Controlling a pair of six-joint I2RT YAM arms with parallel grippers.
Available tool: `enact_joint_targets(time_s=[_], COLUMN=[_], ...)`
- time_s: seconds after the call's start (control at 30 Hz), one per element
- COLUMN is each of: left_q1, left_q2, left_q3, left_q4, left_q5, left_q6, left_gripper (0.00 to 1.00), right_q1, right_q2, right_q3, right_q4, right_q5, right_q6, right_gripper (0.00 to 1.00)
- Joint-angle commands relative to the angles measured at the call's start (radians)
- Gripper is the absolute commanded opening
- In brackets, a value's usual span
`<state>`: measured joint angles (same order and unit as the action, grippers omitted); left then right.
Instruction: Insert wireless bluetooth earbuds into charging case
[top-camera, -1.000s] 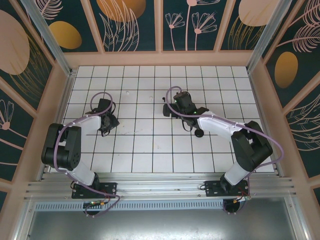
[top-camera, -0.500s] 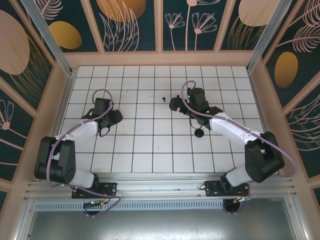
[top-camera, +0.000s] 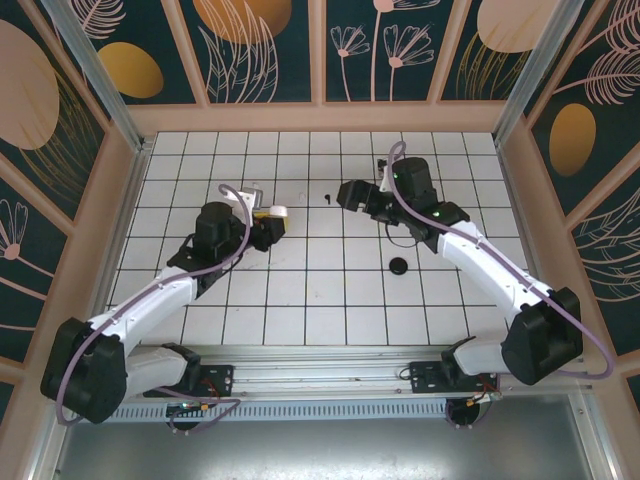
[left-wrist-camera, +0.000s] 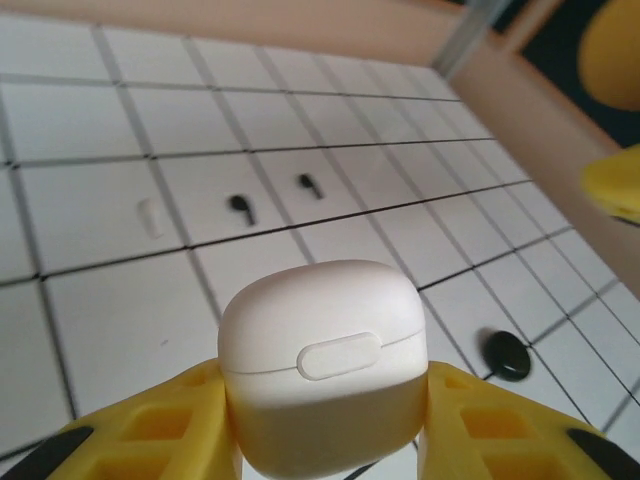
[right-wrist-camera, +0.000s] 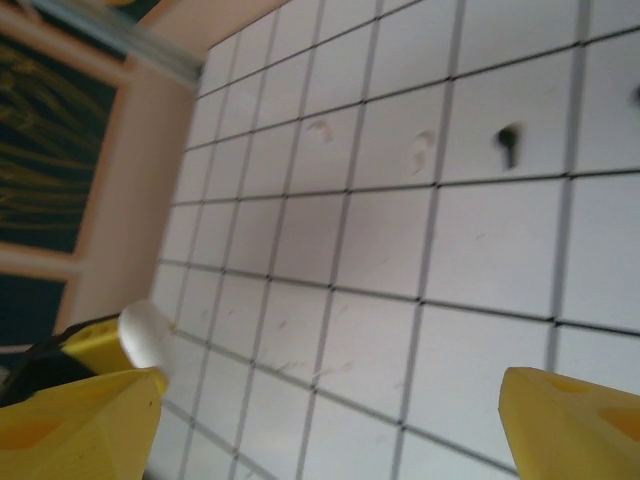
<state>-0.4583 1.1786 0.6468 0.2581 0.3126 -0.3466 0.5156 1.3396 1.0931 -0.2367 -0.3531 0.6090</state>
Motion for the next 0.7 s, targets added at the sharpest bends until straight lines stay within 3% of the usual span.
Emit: enact_joint_targets(time_s=[0.0, 0.07, 0.27, 0.5, 0.67], left_q1=[-0.037, -0.064, -0.100, -0.103, -0.103], left_q2=[-0.015, -0.009, 0.028, 0.042, 0.034], left_q3=[-0.004, 0.007, 0.056, 0.089, 0.092], left_q4=[0.106, 0.091, 0.038, 0.035, 0.039], left_q5=[0.063, 0.079, 0.147, 0.191, 0.201], left_q6=[0.127, 0.179, 0.254, 0.267, 0.268], left_gripper=[0.22, 0.22, 0.25, 0.26, 0.26], right_q1=[0.052, 0.075, 0.116, 0.148, 0.170], right_q2=[-0.003, 0.012, 0.072, 0.128, 0.147], right_q3=[0.034, 0.048, 0.104, 0.115, 0.118], right_q4=[0.013, 0.026, -0.006, -0.018, -0.025], right_q5=[-0.136, -0.170, -0.189, -0.250, -0.257], right_q6=[0.045, 0.051, 0.022, -0.006, -0.015], right_gripper=[0.81, 0.77, 0.76, 0.72, 0.62])
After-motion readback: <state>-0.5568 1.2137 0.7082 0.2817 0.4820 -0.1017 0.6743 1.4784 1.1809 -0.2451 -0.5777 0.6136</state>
